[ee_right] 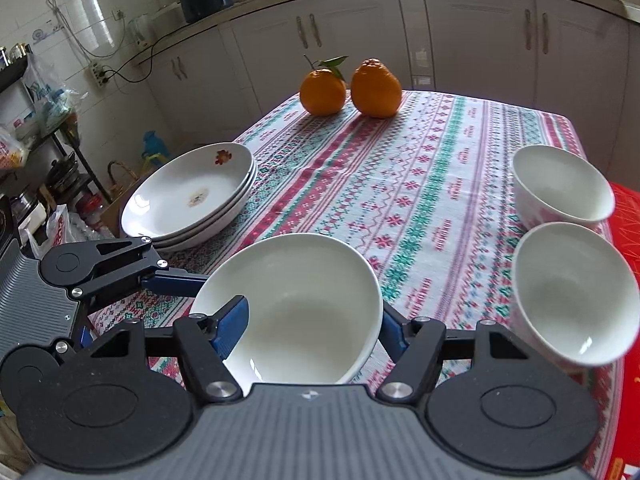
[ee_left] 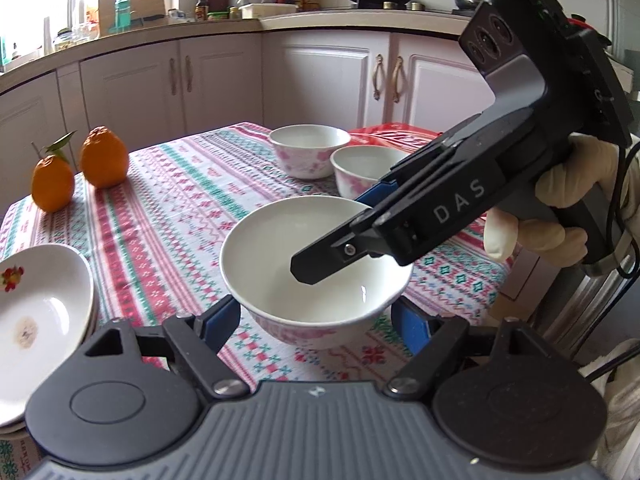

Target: Organize plates and bowls

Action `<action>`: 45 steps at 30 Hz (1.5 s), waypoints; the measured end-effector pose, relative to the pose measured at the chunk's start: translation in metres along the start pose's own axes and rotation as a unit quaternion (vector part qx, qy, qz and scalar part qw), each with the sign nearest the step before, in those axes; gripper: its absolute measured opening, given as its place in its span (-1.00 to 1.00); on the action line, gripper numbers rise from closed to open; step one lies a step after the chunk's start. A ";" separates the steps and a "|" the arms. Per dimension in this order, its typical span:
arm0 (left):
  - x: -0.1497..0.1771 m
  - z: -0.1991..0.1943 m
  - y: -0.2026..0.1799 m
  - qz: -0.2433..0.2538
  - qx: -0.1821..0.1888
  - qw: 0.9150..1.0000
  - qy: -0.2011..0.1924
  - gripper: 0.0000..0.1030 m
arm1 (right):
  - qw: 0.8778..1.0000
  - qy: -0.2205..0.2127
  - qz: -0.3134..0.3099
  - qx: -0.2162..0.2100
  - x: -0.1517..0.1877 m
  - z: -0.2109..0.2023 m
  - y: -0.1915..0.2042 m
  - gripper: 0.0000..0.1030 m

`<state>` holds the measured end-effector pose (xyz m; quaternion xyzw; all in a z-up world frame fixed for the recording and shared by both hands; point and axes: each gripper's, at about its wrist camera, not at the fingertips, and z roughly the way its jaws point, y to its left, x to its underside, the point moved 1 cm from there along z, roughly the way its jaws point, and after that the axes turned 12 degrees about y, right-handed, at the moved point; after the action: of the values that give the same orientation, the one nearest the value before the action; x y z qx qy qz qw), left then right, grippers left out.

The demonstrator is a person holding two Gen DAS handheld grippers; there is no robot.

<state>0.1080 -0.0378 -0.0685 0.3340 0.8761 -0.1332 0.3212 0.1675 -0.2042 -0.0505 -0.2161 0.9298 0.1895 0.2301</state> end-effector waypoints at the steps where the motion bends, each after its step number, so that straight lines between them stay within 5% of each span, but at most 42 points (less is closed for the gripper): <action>1: 0.001 0.000 0.002 -0.002 -0.001 1.000 0.001 0.59 | 1.000 0.001 0.000 -0.002 -0.002 0.002 0.000 0.43; 28: -0.001 0.010 0.017 -0.015 -0.004 1.000 0.007 0.60 | 1.000 0.005 0.002 -0.004 -0.014 0.024 -0.004 0.47; 32: 0.001 0.009 0.015 -0.017 -0.005 1.000 0.004 0.79 | 1.000 -0.009 -0.011 0.007 -0.013 0.022 -0.001 1.00; 45: 0.002 -0.008 0.011 -0.014 0.010 1.000 0.004 0.88 | 0.995 -0.055 -0.029 0.076 0.002 -0.010 -0.001 1.00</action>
<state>0.1103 -0.0255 -0.0634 0.3257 0.8804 -0.1450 0.3127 0.1624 -0.2106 -0.0434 -0.2140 0.9209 0.1233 0.3016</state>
